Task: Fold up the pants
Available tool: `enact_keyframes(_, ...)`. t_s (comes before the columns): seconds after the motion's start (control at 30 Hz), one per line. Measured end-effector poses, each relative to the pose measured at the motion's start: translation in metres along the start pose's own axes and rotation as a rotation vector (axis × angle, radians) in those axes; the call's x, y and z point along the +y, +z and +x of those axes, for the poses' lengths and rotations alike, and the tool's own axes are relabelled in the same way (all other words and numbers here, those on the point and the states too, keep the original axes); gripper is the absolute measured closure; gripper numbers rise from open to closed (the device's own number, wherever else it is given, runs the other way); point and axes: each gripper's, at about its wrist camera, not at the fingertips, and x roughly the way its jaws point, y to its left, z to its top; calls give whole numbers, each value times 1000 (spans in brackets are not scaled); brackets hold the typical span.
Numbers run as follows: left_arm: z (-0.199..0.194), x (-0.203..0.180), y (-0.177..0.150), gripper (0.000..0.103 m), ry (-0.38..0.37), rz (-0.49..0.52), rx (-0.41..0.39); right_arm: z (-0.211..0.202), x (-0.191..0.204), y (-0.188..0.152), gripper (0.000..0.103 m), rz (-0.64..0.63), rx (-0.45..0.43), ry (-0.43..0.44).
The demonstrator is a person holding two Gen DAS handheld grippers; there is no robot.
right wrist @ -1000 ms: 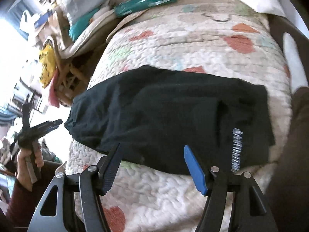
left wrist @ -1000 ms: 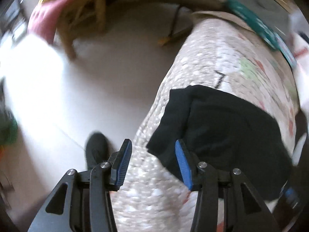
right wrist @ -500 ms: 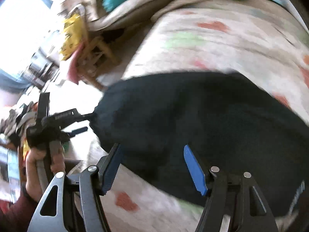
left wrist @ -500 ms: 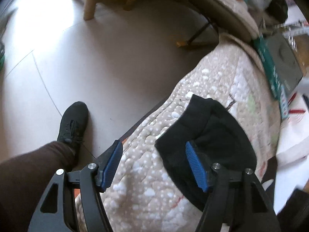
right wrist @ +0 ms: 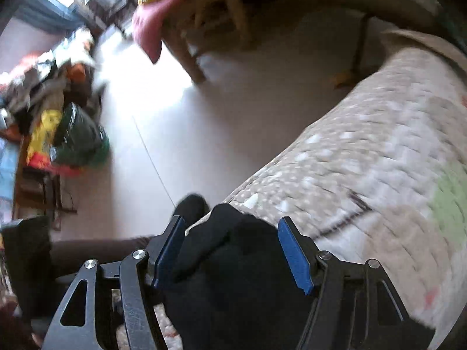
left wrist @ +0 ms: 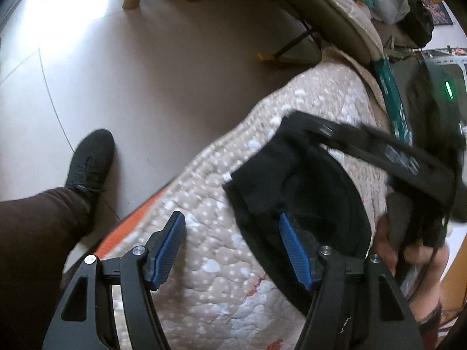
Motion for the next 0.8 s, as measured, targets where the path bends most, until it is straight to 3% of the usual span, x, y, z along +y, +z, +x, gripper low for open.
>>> enact_keyframes(0.13, 9, -8, -6, 37, 32, 29, -4, 29, 14, 9, 30, -69, 87, -19)
enact_keyframes(0.2, 9, -17, -7, 42, 57, 82, -5, 35, 24, 9, 32, -120, 106, -26)
enact_keyframes(0.23, 9, -21, -8, 58, 67, 107, -5, 36, 30, 9, 34, -145, 109, -42)
enact_keyframes(0.27, 8, -25, -8, 72, 66, 136, -4, 36, 36, 7, 49, -178, 111, -68)
enact_keyframes(0.3, 6, -30, -9, 79, 59, 161, -7, 37, 39, 5, 65, -202, 116, -97)
enact_keyframes(0.37, 3, -38, -12, 88, 67, 197, -20, 35, 42, 1, 70, -232, 122, -143)
enact_keyframes(0.63, -15, -48, -14, 90, -24, 198, -28, -20, 44, -15, 75, -220, 4, -158)
enact_keyframes(0.8, -31, -87, -39, 90, -59, 310, -68, -77, 35, -40, 75, -167, -99, -148)
